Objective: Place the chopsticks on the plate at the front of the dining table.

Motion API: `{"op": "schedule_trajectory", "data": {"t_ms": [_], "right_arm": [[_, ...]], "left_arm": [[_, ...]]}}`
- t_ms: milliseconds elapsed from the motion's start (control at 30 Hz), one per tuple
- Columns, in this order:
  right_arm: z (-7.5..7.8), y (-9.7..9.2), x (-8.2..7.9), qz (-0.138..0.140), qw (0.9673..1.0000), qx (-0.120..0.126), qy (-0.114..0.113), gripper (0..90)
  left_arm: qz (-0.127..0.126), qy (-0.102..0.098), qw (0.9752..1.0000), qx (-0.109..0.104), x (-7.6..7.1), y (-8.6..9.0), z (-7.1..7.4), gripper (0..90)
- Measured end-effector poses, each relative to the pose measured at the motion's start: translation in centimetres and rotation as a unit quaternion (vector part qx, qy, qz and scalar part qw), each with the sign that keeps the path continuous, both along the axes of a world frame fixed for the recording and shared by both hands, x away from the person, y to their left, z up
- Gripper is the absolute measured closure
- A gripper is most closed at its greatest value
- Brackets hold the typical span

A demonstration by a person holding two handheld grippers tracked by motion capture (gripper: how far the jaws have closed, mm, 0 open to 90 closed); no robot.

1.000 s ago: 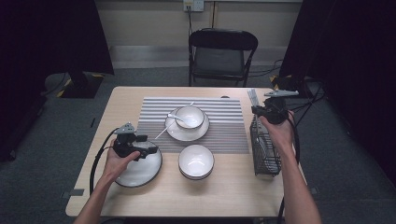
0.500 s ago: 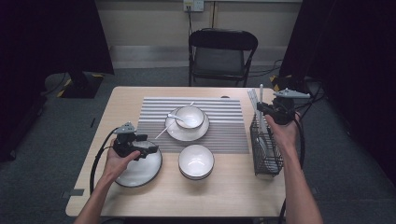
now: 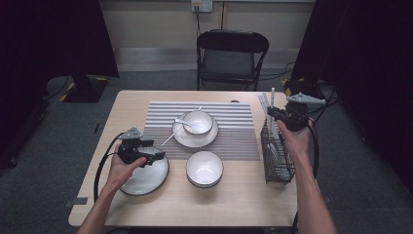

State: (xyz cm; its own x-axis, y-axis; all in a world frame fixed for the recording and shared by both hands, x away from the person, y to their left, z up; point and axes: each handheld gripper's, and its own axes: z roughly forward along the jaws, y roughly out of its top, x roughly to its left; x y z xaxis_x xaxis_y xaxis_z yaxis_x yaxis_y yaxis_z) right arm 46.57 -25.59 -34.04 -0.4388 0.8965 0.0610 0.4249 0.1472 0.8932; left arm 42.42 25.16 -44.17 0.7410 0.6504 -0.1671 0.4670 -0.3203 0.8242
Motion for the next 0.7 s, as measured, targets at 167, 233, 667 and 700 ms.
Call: {"op": "schedule_trajectory", "data": {"t_ms": [167,233,667,700], "right_arm": [[0.7,-0.3,-0.1,0.001,0.9999,0.007,-0.009,85.0],[0.9,-0.3,-0.2,0.0,0.9999,0.008,-0.012,85.1],[3.0,-0.2,-0.4,0.005,0.9995,0.001,-0.032,85.1],[3.3,-0.3,-0.5,0.006,0.9994,0.003,-0.034,85.1]], "left_arm": [[0.001,-0.001,1.0,-0.004,0.0,0.1,0.1,19.9],[0.002,-0.001,1.0,-0.006,0.0,0.1,0.1,19.9],[0.002,-0.005,1.0,0.0,0.0,0.0,0.2,19.8],[0.001,-0.005,1.0,0.0,0.0,0.0,0.2,19.6]]}}
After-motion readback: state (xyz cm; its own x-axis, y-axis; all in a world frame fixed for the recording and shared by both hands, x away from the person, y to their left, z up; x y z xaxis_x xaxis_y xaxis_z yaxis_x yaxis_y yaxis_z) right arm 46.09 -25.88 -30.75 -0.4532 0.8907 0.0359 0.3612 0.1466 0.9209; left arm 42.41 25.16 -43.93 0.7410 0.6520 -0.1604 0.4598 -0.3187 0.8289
